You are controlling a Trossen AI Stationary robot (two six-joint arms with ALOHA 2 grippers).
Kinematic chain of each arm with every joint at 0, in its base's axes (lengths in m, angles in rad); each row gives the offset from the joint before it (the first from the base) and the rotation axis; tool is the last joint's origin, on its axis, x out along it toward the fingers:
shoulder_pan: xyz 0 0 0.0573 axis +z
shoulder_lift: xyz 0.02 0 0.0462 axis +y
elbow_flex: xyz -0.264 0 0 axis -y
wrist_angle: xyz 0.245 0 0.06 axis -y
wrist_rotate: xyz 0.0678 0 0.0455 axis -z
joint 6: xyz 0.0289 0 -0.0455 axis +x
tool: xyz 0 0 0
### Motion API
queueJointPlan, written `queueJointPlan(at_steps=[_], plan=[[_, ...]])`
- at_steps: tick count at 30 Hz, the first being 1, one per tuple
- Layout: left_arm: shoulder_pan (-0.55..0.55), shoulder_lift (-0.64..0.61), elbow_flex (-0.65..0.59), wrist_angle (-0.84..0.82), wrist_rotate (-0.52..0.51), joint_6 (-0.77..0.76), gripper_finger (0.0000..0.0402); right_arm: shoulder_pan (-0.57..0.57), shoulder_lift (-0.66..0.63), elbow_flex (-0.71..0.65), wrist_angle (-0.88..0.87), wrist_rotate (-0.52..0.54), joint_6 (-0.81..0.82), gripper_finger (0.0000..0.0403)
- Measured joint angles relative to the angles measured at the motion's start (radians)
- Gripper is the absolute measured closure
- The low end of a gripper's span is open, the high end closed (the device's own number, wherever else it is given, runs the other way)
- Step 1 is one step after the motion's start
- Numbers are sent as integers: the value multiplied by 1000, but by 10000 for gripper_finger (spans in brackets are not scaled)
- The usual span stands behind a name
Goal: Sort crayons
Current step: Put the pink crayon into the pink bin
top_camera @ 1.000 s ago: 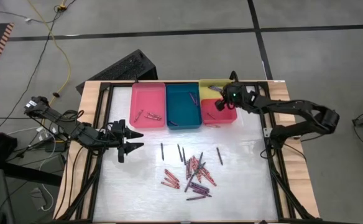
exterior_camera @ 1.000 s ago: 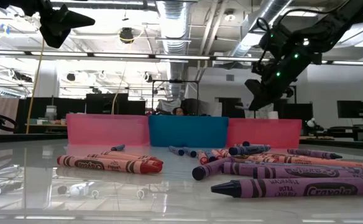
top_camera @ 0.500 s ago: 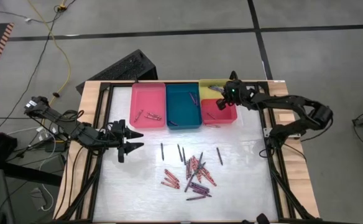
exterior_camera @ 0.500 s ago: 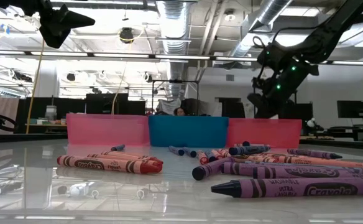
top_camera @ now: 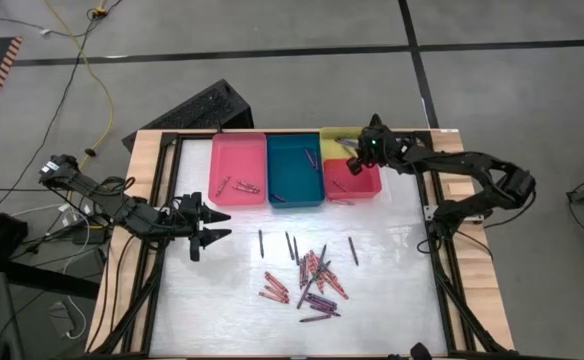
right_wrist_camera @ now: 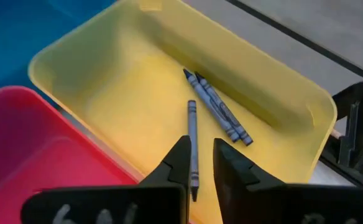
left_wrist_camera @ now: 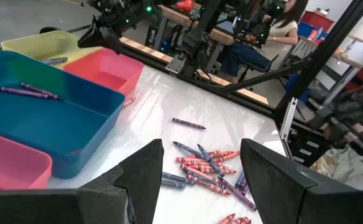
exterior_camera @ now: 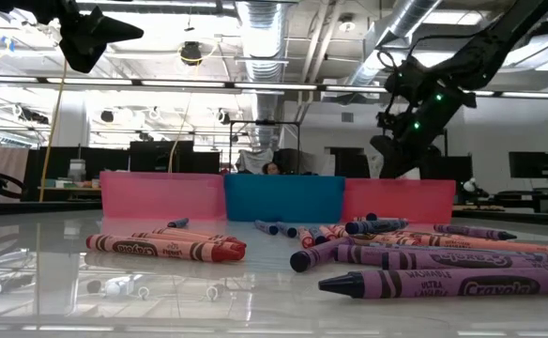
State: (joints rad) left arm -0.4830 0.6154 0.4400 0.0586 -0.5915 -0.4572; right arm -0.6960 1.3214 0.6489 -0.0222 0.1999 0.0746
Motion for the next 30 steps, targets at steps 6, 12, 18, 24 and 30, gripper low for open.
queueJointPlan(at_steps=[6,12,18,24,30], plan=[[0,0,0,0,1,0,198,92,-109,118,-145,-77,-32,340],[0,0,0,-12,1,0,198,271,-288,144,-242,-80,-98,340],[0,0,0,-26,1,-5,198,483,-424,54,-305,-72,-79,340],[0,0,0,-26,1,2,198,640,-456,-104,-272,7,44,340],[0,0,0,-26,0,3,198,734,-433,-243,-153,138,151,340]])
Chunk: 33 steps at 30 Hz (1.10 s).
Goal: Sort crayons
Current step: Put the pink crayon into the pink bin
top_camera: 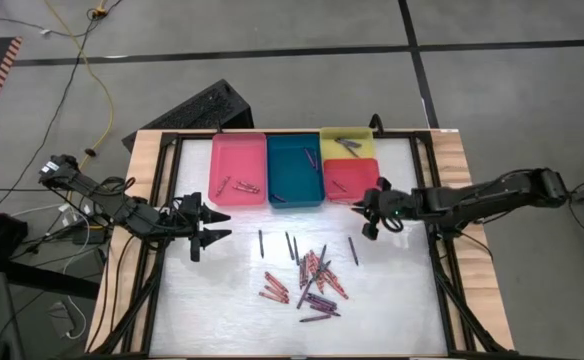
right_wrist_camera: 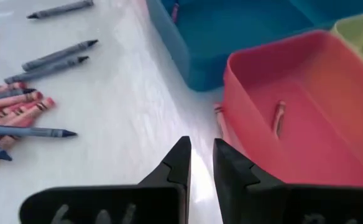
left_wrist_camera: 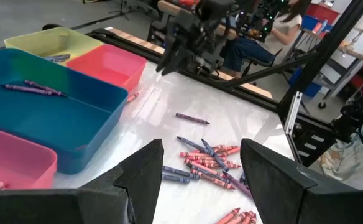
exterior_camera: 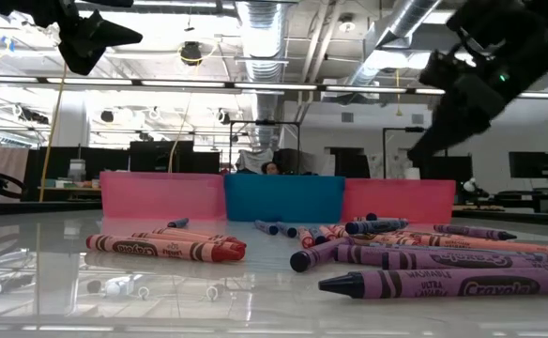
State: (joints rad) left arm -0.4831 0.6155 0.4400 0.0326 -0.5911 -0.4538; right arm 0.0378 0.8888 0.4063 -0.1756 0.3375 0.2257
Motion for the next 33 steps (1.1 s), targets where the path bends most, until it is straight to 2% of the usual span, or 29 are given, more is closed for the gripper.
queueJointPlan(at_steps=[8,19,29,33], plan=[[0,0,0,0,-17,0,198,18,43,-102,99,87,39,340],[0,0,0,0,-19,0,198,6,201,-101,133,95,36,335],[0,0,0,0,-19,1,198,6,304,-86,186,133,29,254],[0,0,0,0,-19,1,198,6,331,-75,187,136,29,235]])
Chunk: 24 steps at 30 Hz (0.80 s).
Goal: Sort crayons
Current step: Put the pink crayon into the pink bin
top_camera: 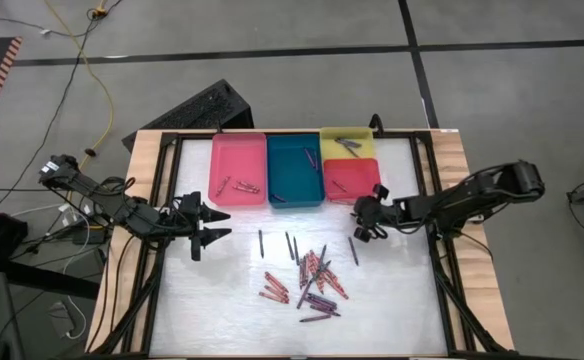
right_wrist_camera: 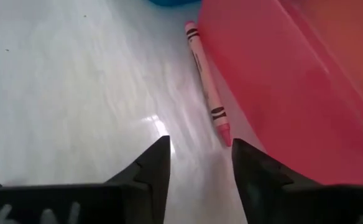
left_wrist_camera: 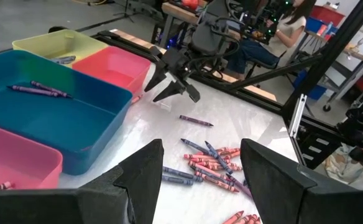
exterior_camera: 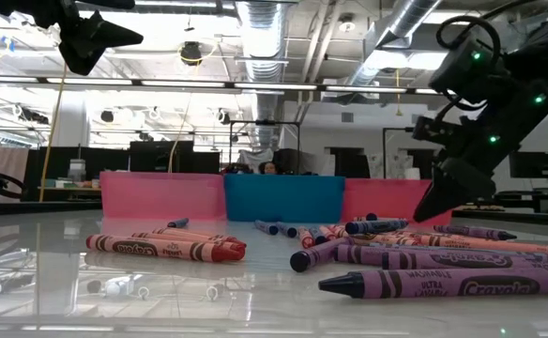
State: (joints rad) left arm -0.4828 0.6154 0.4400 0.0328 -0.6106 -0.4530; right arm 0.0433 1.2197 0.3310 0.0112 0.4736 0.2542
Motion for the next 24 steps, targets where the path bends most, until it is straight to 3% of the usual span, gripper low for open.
queueJointPlan(at_steps=[17,24], plan=[[0,0,0,0,-4,14,198,-72,94,12,87,-6,-16,240],[0,0,0,-1,-4,15,198,-74,94,12,90,-108,-19,256]])
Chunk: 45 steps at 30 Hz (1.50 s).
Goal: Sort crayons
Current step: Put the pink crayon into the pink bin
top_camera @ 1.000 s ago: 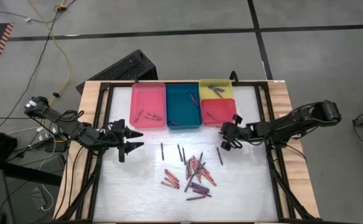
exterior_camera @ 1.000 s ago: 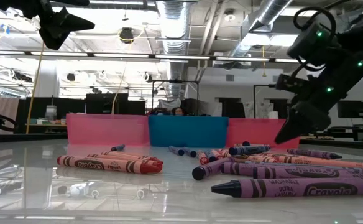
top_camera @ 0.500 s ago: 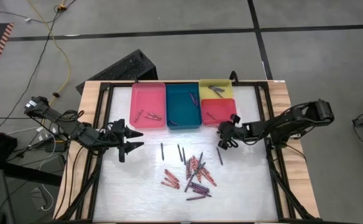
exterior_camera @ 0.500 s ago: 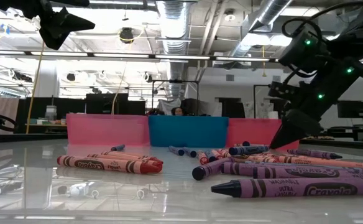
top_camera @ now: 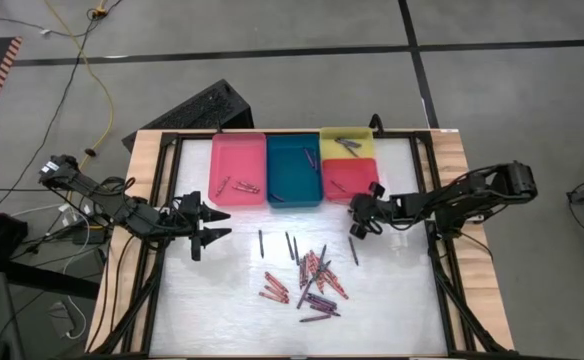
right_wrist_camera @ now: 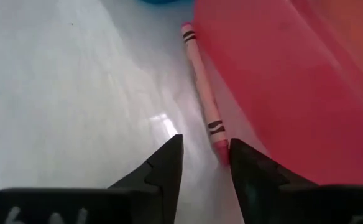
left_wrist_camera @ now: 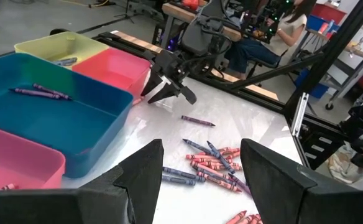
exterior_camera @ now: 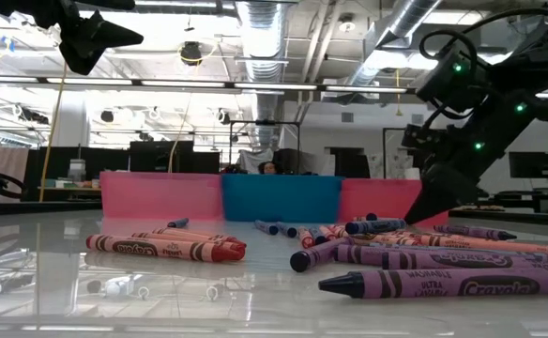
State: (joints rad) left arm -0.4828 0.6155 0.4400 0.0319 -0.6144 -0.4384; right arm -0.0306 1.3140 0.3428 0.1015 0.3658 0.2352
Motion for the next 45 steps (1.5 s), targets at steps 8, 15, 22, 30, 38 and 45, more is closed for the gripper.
queueJointPlan(at_steps=[8,15,22,30,38,45], plan=[[0,0,0,0,0,0,198,4,0,-1,68,-136,-8,274],[0,0,0,-1,0,0,198,4,0,0,60,-137,-7,274],[0,0,0,-29,0,-12,198,1,0,2,37,-110,4,282],[0,0,0,-27,0,-15,198,0,0,2,-5,-98,28,359],[0,0,0,-26,1,-19,198,4,0,2,-8,-94,45,396],[0,0,0,-45,-1,-17,198,14,0,14,-16,-94,56,400]])
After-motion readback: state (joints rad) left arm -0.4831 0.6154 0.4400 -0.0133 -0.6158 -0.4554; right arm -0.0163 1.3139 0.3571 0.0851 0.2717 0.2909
